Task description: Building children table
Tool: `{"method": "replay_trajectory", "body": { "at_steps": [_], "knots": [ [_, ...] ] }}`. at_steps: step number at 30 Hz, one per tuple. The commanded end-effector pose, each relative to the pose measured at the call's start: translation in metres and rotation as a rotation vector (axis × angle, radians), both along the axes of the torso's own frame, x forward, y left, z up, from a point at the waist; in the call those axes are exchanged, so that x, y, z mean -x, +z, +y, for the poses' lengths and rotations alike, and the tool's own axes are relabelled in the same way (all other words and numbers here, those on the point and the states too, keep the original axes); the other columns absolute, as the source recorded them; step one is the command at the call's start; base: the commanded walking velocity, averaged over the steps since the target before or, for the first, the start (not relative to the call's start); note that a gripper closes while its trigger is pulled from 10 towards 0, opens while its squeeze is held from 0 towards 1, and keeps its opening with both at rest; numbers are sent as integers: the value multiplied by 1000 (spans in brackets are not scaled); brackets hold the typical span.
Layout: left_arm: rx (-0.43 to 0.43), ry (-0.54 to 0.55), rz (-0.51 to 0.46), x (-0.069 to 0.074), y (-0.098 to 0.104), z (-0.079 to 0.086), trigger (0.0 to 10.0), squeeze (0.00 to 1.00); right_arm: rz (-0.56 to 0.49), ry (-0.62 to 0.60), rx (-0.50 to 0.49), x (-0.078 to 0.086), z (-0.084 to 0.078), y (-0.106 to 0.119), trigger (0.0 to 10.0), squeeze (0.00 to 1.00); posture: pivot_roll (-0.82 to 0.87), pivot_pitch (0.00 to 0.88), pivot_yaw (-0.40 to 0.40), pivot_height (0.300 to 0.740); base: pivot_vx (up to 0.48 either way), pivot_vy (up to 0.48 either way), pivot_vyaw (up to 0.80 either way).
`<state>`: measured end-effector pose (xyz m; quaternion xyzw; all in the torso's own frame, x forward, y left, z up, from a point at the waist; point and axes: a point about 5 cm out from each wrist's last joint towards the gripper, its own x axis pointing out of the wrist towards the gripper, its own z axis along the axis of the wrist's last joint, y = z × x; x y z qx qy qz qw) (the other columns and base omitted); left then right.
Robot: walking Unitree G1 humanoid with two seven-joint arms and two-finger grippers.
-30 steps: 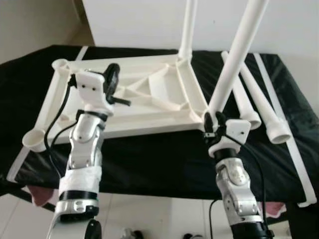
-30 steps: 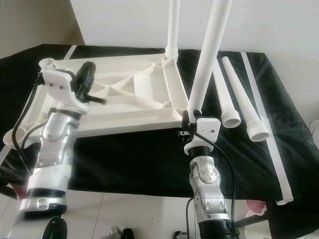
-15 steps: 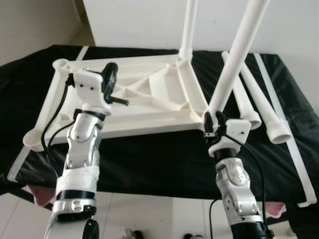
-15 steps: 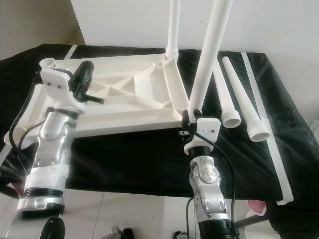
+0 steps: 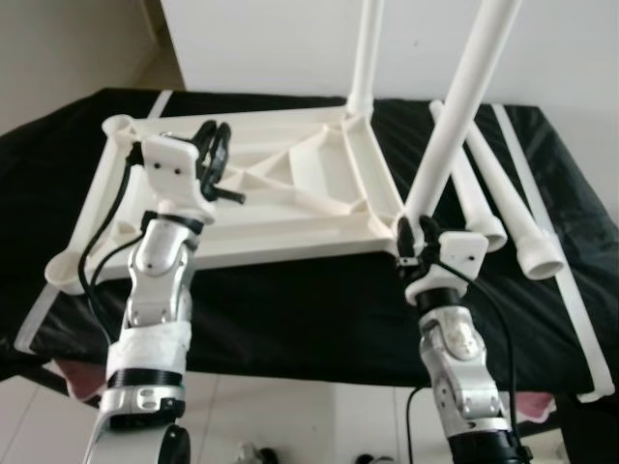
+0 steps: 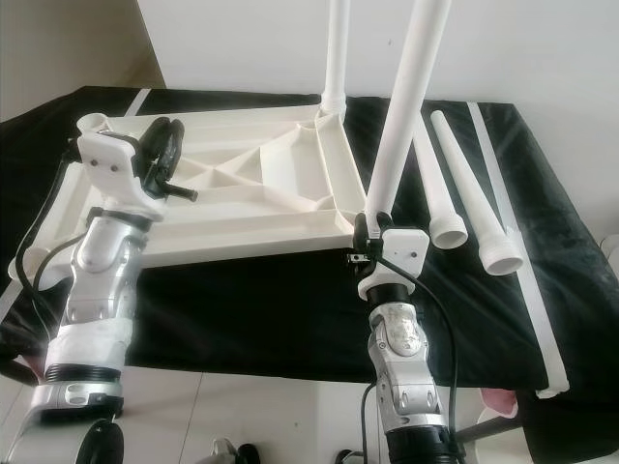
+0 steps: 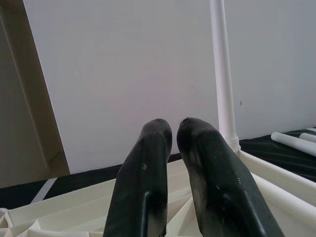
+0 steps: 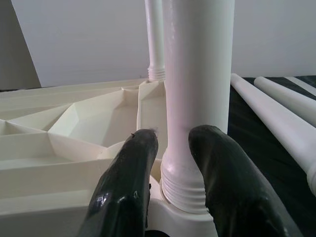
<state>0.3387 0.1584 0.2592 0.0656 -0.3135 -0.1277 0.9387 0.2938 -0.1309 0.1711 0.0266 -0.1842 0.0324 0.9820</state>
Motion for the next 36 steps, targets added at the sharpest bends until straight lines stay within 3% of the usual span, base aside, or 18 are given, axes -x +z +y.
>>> {"method": "replay_trajectory", "body": {
  "at_steps": [1, 36],
  "knots": [
    [22, 34, 5, -1, -1, 3, 10000, 1000, -4, -2, -8, 0, 0, 0, 10000, 0, -76, 118, 24, 740, 0, 0, 0],
    [25, 33, 2, 0, -1, 4, 10000, 1000, -2, 1, -5, 1, -1, -1, 10000, 0, -76, 126, 17, 740, 0, 0, 0]
  ]
}}
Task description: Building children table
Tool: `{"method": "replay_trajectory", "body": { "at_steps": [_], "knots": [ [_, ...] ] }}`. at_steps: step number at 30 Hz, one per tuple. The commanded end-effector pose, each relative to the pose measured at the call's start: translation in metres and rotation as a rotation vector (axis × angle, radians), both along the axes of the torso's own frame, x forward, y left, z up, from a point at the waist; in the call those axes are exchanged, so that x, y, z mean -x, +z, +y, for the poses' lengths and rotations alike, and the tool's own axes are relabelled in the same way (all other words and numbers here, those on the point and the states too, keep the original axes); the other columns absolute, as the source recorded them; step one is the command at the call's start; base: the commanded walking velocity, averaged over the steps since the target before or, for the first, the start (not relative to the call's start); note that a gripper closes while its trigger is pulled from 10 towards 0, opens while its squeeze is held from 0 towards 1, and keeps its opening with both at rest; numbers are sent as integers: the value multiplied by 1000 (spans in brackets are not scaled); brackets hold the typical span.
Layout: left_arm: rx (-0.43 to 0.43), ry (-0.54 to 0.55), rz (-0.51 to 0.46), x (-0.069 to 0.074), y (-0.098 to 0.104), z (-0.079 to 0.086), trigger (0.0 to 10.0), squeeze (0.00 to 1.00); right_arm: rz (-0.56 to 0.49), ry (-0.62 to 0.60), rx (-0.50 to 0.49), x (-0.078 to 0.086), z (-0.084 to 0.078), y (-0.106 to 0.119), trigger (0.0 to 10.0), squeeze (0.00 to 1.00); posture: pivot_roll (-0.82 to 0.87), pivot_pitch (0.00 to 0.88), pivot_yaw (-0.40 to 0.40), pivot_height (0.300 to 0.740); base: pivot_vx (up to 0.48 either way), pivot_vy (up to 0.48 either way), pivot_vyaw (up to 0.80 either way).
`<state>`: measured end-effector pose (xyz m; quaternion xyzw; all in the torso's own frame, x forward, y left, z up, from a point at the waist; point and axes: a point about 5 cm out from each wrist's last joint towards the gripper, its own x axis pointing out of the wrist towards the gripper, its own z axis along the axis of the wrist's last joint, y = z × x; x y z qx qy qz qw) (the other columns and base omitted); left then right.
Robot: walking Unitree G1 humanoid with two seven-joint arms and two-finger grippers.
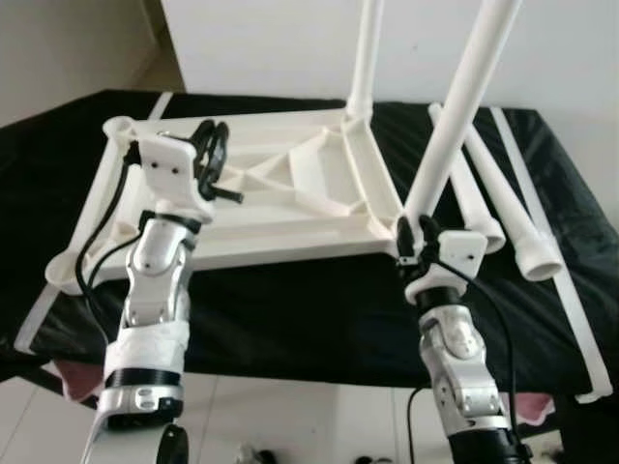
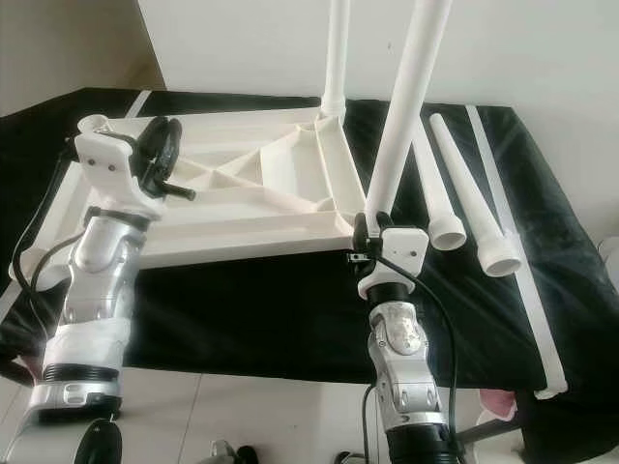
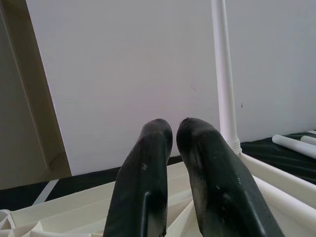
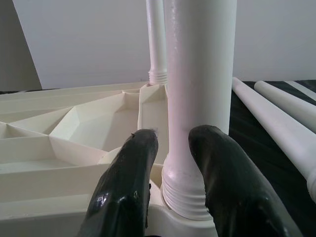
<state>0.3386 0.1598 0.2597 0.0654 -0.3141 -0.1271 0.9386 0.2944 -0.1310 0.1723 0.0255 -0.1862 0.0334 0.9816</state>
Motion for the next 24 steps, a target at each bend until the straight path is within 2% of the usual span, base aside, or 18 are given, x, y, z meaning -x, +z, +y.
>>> {"method": "replay_trajectory", "body": {
  "at_steps": [1, 24],
  "knots": [
    [24, 33, 3, 0, -1, 3, 10000, 1000, 2, -1, -8, 1, -1, -3, 10000, 0, -76, 126, 17, 740, 0, 0, 0],
    [24, 31, -2, 1, 0, 3, 10000, 1000, 4, 0, -10, 1, 0, -2, 10000, 0, -73, 126, 18, 740, 0, 0, 0]
  ]
}}
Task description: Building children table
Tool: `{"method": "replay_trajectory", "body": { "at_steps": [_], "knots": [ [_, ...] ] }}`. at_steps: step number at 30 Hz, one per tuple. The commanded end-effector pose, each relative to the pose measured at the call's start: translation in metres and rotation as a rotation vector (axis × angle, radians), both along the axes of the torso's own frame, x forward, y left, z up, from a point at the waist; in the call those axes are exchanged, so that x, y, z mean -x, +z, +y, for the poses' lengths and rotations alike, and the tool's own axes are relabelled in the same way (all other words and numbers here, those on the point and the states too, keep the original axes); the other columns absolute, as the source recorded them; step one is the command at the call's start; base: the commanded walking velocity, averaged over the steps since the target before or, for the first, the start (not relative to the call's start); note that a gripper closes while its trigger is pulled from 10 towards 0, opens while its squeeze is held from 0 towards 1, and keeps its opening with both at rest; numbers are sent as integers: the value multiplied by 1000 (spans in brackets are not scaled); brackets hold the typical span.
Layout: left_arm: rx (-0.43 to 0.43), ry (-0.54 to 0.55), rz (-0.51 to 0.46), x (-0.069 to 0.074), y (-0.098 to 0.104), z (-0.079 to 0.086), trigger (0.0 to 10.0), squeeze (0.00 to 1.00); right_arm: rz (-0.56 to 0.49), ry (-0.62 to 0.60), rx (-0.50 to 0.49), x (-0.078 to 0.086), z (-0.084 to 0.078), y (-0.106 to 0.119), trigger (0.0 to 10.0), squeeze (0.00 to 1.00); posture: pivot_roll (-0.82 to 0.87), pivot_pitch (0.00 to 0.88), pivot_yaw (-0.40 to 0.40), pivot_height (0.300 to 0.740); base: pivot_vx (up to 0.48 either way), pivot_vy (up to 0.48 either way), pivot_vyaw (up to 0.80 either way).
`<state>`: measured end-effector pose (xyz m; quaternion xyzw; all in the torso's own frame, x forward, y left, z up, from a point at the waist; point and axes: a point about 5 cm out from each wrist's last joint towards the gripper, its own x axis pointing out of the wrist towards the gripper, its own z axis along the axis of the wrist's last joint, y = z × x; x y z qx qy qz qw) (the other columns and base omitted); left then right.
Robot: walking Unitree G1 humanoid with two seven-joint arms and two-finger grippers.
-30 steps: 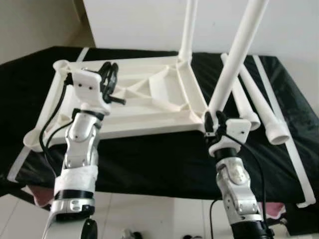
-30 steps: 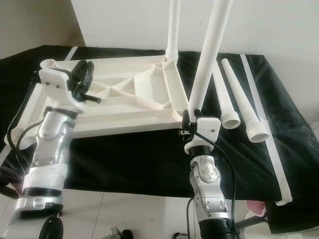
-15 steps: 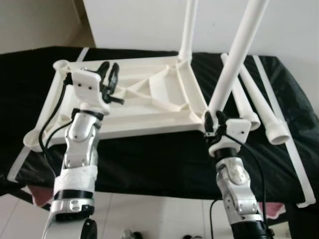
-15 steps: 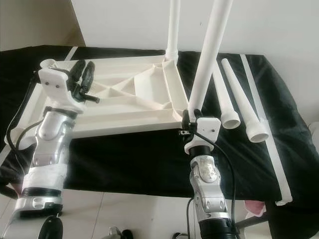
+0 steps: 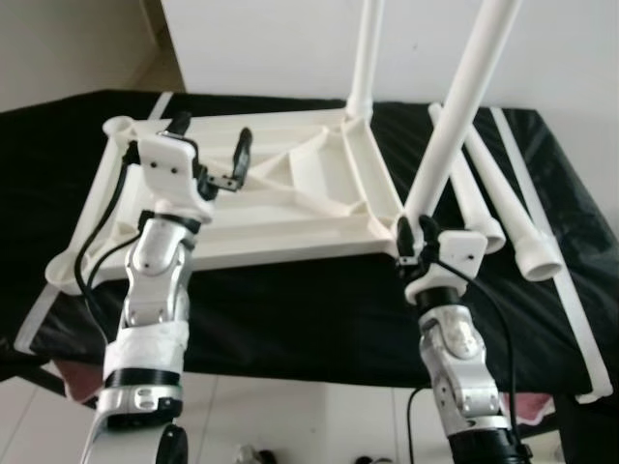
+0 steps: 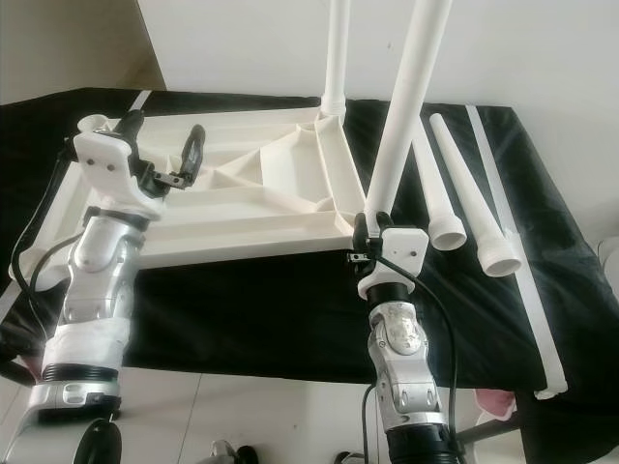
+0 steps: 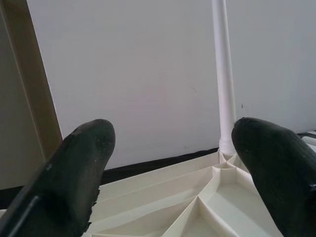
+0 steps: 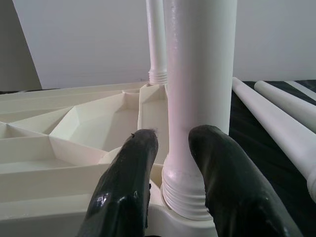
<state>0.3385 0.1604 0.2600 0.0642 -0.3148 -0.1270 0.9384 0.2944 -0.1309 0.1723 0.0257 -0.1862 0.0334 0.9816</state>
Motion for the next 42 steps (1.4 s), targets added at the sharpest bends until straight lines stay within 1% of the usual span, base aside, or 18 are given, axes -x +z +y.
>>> {"method": "replay_trajectory", "body": {
  "at_steps": [1, 14, 16, 17, 18, 22, 42],
  "knots": [
    [22, 32, -1, 1, 0, 3, 10000, 1000, 4, 0, -10, 1, 0, -2, 10000, 0, -73, 126, 18, 740, 0, 0, 0],
    [20, 34, -3, 0, 1, 3, 10000, 1000, 2, -2, -11, 0, 0, -2, 10000, 0, -73, 127, 19, 740, 0, 0, 0],
    [9, 56, -3, 0, 1, 3, 10000, 1000, 1, -4, -11, 0, -1, -2, 10000, 0, -71, 130, 18, 740, 0, 0, 0],
    [5, 60, -2, 0, 1, 4, 9294, 1000, 2, -4, -11, 0, -1, -2, 10000, 0, -71, 132, 18, 740, 0, 0, 0],
    [3, 61, -2, 0, 1, 4, 0, 0, 2, -4, -11, 0, -1, -2, 10000, 0, -71, 132, 18, 740, 0, 0, 0],
    [1, 42, -19, 2, 1, 3, 0, 0, 3, -6, -12, 0, -1, -2, 10000, 0, -70, 133, 19, 740, 0, 0, 0],
    [-3, 47, -17, 2, 1, 4, 0, 0, 4, -8, -13, 1, -2, -2, 10000, 0, -72, 139, 18, 740, 0, 0, 0]
  ]
}}
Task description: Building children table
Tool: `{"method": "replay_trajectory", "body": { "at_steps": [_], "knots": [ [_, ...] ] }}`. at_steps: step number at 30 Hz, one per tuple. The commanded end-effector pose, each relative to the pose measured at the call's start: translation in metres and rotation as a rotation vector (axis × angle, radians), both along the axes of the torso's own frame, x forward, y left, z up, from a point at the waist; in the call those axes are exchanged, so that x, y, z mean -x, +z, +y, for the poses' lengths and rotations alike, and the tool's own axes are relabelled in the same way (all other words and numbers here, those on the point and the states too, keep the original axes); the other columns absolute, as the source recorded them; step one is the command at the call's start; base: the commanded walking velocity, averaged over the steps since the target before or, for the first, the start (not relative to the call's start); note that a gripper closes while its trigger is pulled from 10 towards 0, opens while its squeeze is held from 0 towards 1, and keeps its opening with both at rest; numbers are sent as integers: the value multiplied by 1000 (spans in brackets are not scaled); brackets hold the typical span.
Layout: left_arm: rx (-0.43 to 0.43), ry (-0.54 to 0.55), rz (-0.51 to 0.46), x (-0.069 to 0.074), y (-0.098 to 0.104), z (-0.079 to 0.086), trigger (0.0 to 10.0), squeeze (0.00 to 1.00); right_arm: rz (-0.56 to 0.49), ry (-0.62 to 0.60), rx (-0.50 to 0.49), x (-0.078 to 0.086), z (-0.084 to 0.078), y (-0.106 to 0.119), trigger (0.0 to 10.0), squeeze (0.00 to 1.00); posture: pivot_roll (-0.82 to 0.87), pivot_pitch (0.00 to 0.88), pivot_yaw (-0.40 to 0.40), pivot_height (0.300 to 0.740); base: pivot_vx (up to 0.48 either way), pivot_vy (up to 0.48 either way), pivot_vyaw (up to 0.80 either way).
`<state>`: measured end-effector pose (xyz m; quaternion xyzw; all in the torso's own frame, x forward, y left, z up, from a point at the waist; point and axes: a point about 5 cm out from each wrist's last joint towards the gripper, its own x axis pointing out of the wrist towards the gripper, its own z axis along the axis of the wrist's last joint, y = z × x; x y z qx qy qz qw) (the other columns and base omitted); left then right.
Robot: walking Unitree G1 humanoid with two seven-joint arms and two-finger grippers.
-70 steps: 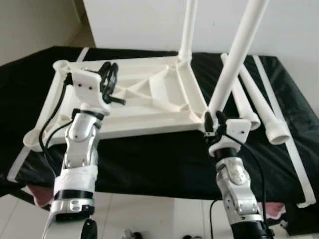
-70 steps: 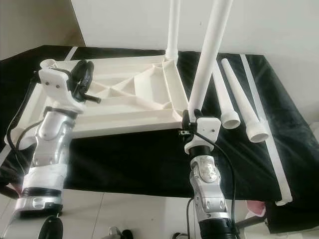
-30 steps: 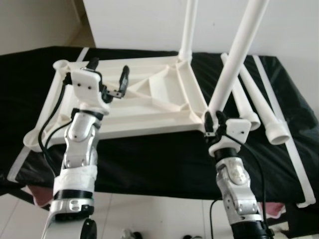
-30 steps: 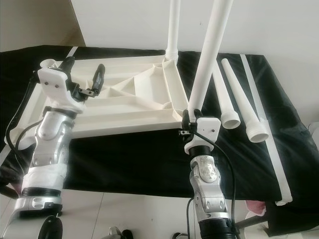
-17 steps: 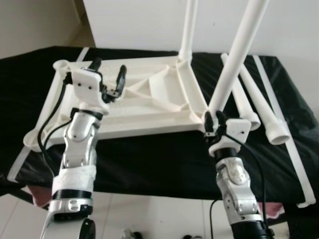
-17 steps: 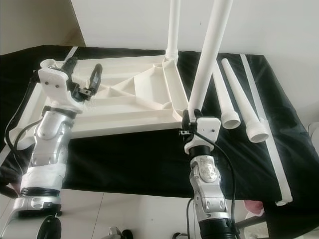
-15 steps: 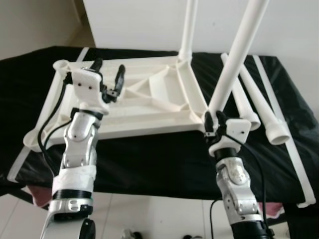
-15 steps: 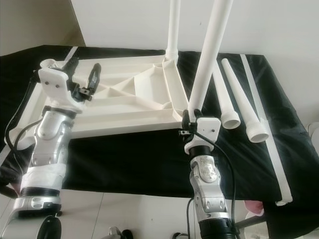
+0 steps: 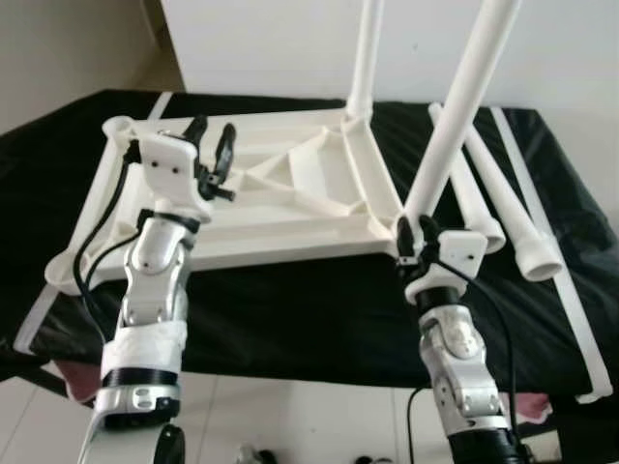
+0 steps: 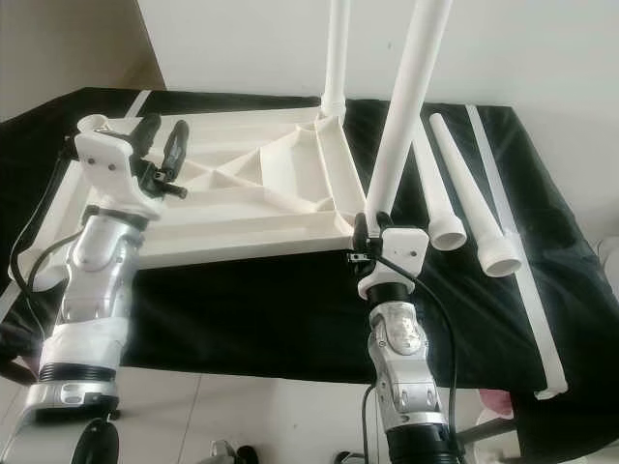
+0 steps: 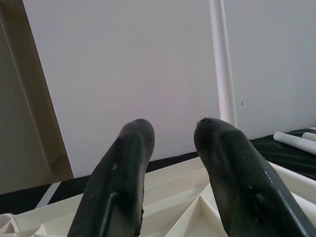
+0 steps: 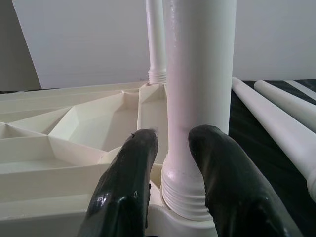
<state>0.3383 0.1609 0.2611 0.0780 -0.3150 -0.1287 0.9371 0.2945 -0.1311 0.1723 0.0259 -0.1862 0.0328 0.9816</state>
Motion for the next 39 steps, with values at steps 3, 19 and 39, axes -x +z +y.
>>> {"method": "replay_trajectory", "body": {
  "at_steps": [3, 19, 39],
  "knots": [
    [23, 40, -14, 2, 0, 3, 0, 0, 4, -7, -12, 1, -2, -2, 10000, 0, -72, 139, 18, 740, 0, 0, 0],
    [22, 45, -15, 2, 0, 3, 0, 0, 4, 0, -11, 1, -1, -3, 10000, 0, -71, 133, 14, 740, 0, 0, 0],
    [14, 71, 19, 1, -4, 5, 10000, 0, 9, 5, -10, 3, 0, -4, 10000, 0, -66, 141, 13, 740, 0, 0, 0]
  ]
}}
